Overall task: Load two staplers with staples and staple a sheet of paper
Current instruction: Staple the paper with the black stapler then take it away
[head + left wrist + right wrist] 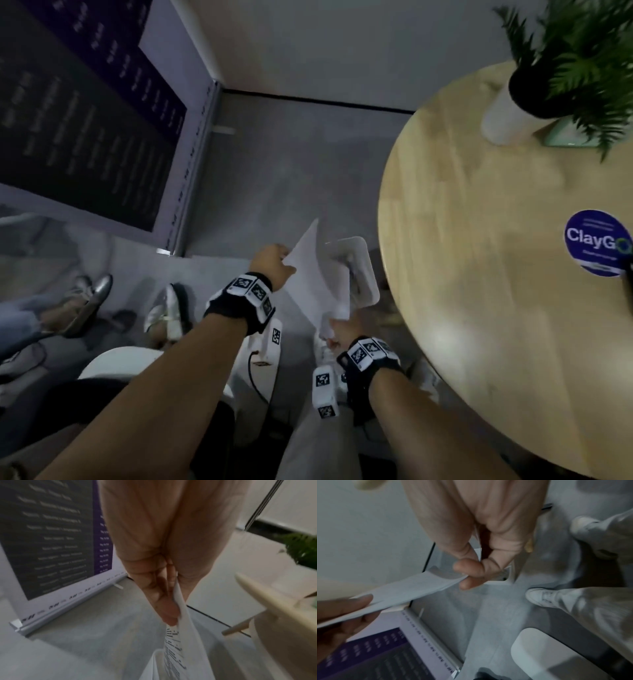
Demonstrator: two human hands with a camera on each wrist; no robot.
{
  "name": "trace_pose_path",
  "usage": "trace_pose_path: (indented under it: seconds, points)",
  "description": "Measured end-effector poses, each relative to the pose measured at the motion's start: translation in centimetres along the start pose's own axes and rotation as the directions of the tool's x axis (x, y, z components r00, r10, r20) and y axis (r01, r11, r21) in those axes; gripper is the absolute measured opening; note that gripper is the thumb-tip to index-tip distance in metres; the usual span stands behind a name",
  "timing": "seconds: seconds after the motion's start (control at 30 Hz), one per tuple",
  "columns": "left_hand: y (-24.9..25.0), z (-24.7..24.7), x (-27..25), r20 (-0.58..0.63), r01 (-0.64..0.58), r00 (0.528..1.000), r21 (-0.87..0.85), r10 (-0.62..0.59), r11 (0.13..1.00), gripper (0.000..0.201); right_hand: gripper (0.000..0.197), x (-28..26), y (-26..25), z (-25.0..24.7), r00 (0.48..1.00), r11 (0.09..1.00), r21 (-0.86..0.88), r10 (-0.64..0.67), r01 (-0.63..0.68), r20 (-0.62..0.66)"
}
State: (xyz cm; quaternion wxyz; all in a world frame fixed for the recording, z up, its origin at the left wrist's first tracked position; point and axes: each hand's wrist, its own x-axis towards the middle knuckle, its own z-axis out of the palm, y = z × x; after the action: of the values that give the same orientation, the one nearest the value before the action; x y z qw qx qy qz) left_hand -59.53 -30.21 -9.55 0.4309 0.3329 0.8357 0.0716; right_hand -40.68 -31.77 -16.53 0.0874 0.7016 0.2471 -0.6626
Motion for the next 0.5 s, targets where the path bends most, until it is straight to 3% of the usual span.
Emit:
trace_pose_path:
  seconds: [0.13, 0.27, 0.37, 0.5]
  points:
    - [0.0, 4.5, 4.3, 0.106, 0.057, 0.993, -0.009, -0.056, 0.998, 0.049, 0.02, 3.4, 1.5, -1.8, 0.991, 0.991, 0.04, 0.126, -0.125, -0.034]
    - [-0.4, 7.7, 8.1, 0.143, 0.098, 0.985, -0.018, -0.095, 0.995, 0.051, 0.029, 6.9, 1.4, -3.3, 0.99, 0.995, 0.008, 0.102, -0.101, -0.094]
    - [-0.6, 9.2, 10.6, 0.154, 0.136, 0.98, -0.054, -0.127, 0.989, 0.05, 0.026, 9.9, 1.3, -4.0, 0.983, 0.99, 0.066, 0.133, -0.126, -0.128]
    - [-0.5, 10.3, 12.9, 0.173, 0.201, 0.97, -0.168, -0.172, 0.965, 0.051, 0.008, 11.9, 0.4, -4.2, 0.994, 0.976, 0.198, 0.103, -0.093, -0.042]
